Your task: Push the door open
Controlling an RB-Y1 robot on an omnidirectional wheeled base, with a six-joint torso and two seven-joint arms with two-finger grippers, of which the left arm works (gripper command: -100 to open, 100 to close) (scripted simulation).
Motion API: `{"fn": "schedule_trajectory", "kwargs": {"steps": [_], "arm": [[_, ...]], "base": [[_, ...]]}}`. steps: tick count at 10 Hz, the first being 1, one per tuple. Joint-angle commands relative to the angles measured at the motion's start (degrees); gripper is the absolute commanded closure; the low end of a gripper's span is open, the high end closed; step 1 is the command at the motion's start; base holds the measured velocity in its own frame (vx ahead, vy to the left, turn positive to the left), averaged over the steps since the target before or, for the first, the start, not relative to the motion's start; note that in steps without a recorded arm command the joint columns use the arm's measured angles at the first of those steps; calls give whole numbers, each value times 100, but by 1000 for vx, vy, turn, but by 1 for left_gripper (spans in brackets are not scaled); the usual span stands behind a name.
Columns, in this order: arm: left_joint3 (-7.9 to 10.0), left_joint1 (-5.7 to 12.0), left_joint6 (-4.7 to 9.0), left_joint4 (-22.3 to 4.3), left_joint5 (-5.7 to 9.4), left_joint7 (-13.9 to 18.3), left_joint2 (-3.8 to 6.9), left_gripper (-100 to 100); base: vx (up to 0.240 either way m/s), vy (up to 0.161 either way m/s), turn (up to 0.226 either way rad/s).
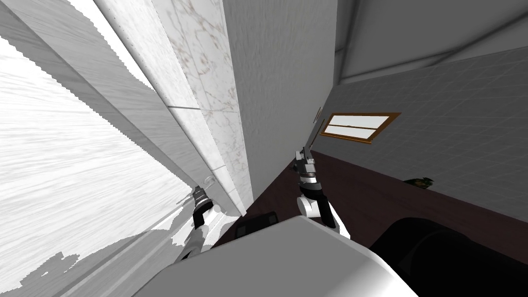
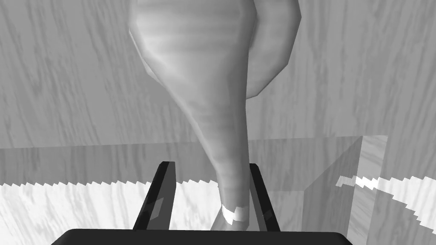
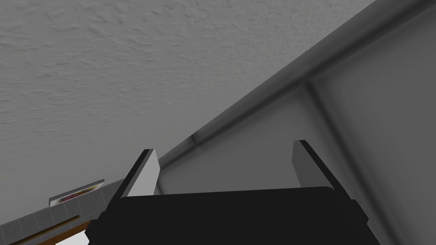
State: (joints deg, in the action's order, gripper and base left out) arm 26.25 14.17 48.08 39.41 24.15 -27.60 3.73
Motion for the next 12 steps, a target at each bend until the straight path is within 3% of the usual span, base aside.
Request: {"fn": "schedule_trajectory", "kwargs": {"steps": [1, 4, 5, 7, 10, 12], "arm": [[224, 82, 224, 53, 86, -131, 60, 100], [352, 142, 335, -14, 143, -201, 58, 100], [481, 203, 445, -81, 200, -272, 56, 100], [481, 203, 445, -165, 200, -272, 56, 100], [740, 325, 668, -217, 314, -413, 49, 100], [740, 325, 668, -217, 314, -413, 49, 100]], "base": [[21, 83, -181], [17, 62, -79], [9, 63, -144], [10, 42, -43], [11, 46, -98], [16, 48, -41]]}}
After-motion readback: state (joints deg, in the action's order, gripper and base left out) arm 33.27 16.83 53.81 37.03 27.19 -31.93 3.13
